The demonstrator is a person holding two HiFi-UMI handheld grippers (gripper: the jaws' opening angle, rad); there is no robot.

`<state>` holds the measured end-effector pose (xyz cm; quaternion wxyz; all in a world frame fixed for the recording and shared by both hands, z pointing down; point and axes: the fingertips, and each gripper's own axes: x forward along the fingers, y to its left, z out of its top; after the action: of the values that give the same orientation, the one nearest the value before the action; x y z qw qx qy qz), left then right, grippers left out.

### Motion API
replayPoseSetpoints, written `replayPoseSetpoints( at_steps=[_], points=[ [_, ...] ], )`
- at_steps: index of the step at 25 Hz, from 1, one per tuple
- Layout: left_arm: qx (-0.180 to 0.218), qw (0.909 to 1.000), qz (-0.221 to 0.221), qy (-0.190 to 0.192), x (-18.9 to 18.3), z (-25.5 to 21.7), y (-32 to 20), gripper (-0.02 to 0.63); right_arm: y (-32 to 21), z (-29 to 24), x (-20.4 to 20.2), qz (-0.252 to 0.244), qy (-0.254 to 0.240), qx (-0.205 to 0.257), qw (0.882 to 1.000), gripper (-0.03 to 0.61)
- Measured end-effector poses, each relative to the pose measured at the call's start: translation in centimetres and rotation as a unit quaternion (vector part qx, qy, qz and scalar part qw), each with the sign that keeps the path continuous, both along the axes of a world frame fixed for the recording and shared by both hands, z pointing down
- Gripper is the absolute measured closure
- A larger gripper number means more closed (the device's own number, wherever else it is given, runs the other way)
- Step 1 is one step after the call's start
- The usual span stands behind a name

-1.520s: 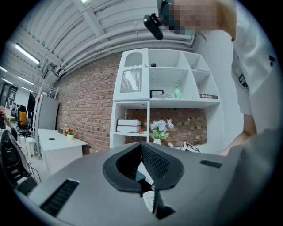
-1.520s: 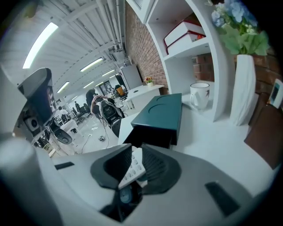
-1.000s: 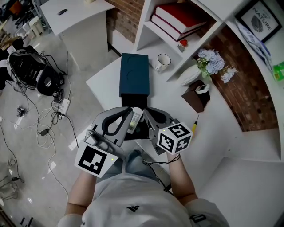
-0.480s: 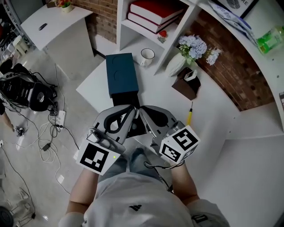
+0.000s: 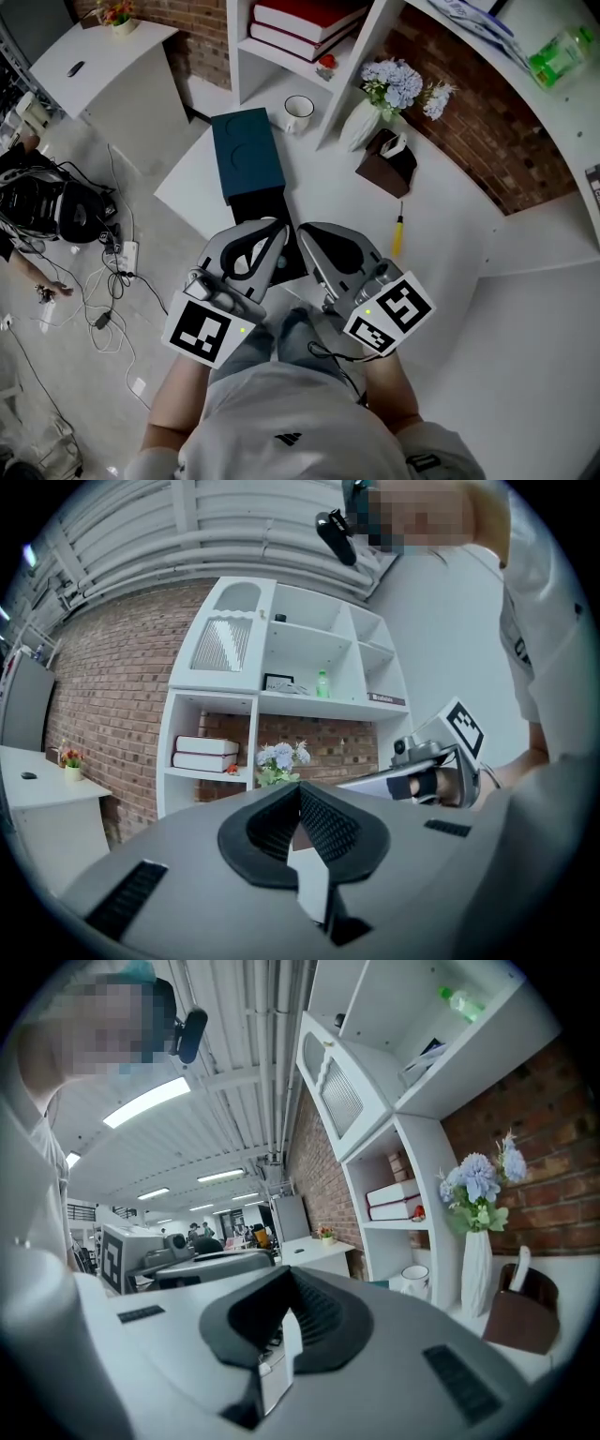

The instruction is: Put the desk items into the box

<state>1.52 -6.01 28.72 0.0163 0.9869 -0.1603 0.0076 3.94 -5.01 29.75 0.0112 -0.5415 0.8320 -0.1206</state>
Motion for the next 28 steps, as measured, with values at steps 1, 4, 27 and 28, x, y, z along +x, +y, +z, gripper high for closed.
replayPoseSetpoints(
  at_steps=[1,4,27,28],
  points=[
    [0.000,1.0000,0.000,0.000,0.0,0.0,0.1,0.601,0.0,-0.1,0.0,0.001,0.001,0.003,1.000,0.571],
    [0.002,1.0000,0.001,0.001,0.1,-0.1,0.1,0.601,0.0,-0.4,0.0,0.002,0.004,0.008,1.000,0.571],
    [0.004,0.9997,-0.023,0.000,0.1,-0.4,-1.2,0.601,-1.5,-0.8,-0.3,-0.025,0.024,0.022,0.999,0.571],
    [0.004,0.9997,-0.025,0.000,0.2,-0.3,-1.3,0.601,-1.6,-0.8,-0.3,-0.026,0.024,0.021,0.999,0.571]
  ],
)
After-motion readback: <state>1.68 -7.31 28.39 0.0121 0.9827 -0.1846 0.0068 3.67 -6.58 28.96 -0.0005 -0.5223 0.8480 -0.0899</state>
